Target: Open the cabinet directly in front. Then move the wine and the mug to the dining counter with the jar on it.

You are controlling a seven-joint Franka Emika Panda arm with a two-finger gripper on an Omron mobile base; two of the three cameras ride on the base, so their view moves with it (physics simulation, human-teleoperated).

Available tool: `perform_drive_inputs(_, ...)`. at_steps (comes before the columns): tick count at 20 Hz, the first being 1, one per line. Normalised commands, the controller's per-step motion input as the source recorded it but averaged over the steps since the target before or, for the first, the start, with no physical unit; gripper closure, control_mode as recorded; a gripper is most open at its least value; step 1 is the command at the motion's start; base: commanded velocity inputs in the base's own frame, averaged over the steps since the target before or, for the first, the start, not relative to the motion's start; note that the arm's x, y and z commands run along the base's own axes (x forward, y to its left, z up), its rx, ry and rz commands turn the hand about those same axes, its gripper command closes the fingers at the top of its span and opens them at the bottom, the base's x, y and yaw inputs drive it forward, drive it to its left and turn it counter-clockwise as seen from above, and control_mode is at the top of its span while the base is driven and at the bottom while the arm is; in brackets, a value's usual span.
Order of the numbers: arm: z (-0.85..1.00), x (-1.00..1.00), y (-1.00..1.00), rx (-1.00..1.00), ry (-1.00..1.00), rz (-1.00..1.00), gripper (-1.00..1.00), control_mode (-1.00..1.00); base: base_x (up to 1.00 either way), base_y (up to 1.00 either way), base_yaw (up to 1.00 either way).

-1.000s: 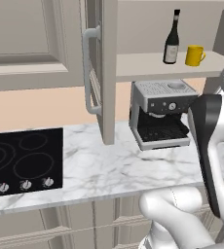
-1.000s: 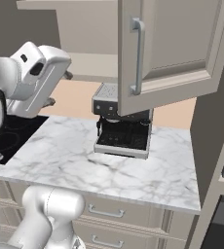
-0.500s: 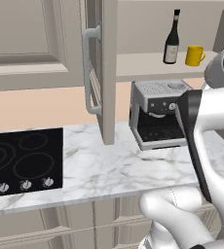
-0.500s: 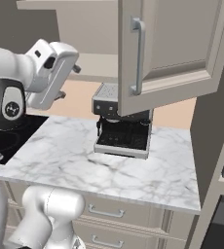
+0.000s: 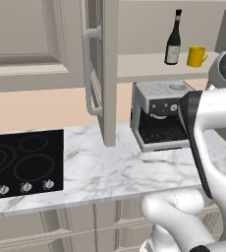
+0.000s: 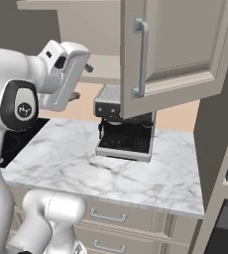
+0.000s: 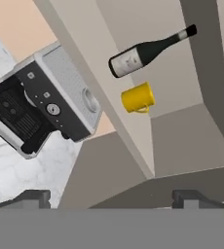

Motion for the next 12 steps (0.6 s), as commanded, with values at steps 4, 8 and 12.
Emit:
perform_drive_inputs(4,0.0,0.14,-0.04,-0.07,0.01,-0.16,-1.0,-1.0,0.0,0.0,0.0)
perform_drive_inputs(8,0.0,0.23,0.0,-0.06,0.02,-0.15,-1.0,-1.0,0.0,0.0,0.0)
perform_drive_inputs(12,0.0,0.13,-0.16,-0.05,0.03,-0.12,-1.0,-1.0,0.0,0.0,0.0)
